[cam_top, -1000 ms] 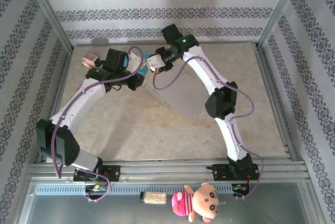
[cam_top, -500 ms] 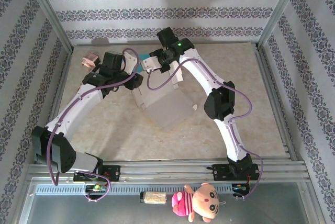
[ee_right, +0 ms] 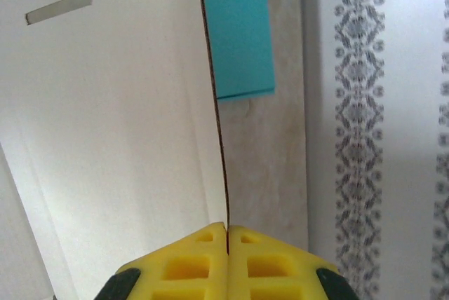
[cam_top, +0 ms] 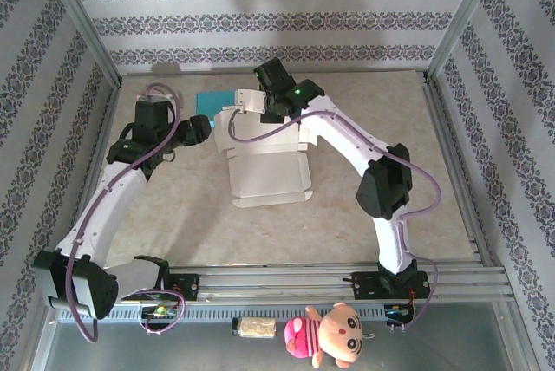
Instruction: Fold the paper box
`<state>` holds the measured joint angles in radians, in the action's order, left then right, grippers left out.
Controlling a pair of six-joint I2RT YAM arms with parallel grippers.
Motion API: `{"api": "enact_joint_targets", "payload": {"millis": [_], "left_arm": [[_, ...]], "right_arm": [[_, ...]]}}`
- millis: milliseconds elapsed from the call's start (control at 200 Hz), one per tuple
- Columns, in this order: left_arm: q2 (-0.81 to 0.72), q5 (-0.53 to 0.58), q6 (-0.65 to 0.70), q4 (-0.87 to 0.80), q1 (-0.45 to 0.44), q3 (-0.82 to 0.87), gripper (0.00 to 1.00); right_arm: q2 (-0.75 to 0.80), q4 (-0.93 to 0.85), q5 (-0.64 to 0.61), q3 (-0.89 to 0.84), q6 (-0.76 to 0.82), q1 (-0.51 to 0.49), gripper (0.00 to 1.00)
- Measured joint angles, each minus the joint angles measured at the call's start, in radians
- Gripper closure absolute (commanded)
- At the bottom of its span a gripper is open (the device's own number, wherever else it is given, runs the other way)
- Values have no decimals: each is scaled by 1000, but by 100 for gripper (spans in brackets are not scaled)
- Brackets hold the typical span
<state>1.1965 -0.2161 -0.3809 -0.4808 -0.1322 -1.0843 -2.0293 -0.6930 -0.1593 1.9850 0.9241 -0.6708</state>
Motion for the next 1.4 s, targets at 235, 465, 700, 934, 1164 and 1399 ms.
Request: {"api": "enact_joint_targets", "payload": {"millis": [235,465,700,934,1164,1399], "left_arm": [[112,-212,42,100,32,84,21],[287,-366,132,270,36,79,70],[353,-431,240,317,20,77,94],[353,-438,384,343,12,78,100],[335,-444,514,386,-22,92,100],[328,-446,550,417,-26,94,100]], "right_arm": [[163,104,-47,-281,-154,-48,100],[248,144,-46,-354,-211,-52,100],[278,170,-31,-391,-237,-54,75],[285,129,40,-391,-241,-30,51],[322,113,114,-447,-224,64,38],[329,118,127,-484,-201,111,76]]}}
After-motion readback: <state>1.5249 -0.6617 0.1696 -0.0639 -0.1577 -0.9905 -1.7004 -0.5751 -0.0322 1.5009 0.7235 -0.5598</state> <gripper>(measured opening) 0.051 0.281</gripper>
